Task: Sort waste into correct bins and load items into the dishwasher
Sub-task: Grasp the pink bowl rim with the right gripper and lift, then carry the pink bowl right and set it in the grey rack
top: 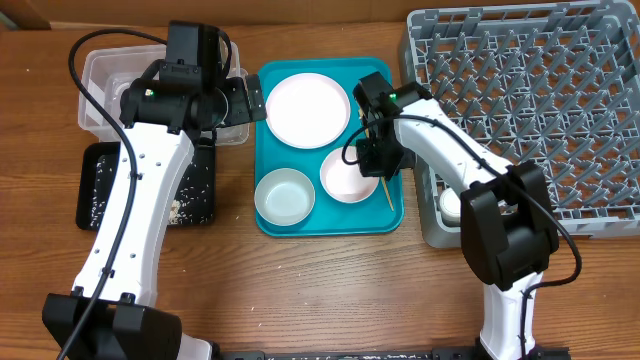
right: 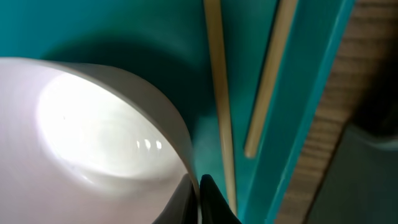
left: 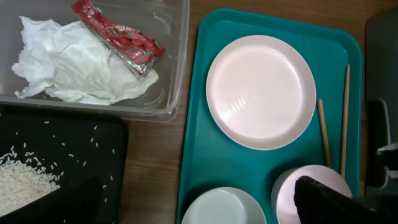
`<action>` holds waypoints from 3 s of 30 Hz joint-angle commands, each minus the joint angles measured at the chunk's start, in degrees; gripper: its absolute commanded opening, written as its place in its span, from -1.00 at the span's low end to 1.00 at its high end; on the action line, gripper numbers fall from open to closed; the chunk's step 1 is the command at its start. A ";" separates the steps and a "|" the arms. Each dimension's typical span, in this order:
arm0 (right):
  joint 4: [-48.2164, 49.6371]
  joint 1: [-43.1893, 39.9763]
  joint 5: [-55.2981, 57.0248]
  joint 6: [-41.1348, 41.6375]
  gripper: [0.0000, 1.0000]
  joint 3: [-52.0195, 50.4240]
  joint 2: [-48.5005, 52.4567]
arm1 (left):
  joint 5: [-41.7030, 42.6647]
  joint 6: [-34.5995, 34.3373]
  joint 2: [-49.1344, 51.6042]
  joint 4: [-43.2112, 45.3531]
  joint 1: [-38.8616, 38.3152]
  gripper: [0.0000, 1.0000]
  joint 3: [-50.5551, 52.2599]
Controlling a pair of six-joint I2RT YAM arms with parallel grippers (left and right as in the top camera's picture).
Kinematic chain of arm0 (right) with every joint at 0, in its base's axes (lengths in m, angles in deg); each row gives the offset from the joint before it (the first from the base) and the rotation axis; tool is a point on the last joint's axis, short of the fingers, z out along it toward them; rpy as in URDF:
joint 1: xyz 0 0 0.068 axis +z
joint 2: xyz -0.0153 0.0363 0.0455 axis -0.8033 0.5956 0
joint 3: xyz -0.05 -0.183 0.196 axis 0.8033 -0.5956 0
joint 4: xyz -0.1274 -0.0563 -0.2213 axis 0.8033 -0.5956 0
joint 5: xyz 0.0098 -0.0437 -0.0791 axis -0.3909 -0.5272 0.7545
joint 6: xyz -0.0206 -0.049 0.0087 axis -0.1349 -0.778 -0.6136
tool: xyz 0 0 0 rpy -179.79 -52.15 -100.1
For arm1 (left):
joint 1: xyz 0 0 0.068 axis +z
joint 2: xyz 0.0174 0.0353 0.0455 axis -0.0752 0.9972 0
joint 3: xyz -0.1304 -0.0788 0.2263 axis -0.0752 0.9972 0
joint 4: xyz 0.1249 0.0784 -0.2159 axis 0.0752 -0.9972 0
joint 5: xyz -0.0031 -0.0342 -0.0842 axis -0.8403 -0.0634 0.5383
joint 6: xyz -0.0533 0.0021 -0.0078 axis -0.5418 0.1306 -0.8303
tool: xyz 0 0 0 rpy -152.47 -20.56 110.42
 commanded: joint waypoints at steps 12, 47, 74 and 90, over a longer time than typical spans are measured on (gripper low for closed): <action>-6.51 -7.87 42.01 5.20 -0.92 33.33 -9.49 | -0.76 -0.15 0.48 0.11 0.09 0.99 -0.22; 15.13 -9.40 65.70 -13.25 -0.92 31.76 17.07 | -0.76 -0.15 0.48 0.11 0.09 1.00 -0.22; 1.81 -2.36 52.61 -5.33 -0.02 33.42 15.45 | -0.76 -0.15 0.48 0.11 0.09 0.99 -0.22; -15.34 -1.75 -16.13 -3.78 0.50 42.32 12.39 | -0.76 -0.15 0.48 0.11 0.09 1.00 -0.22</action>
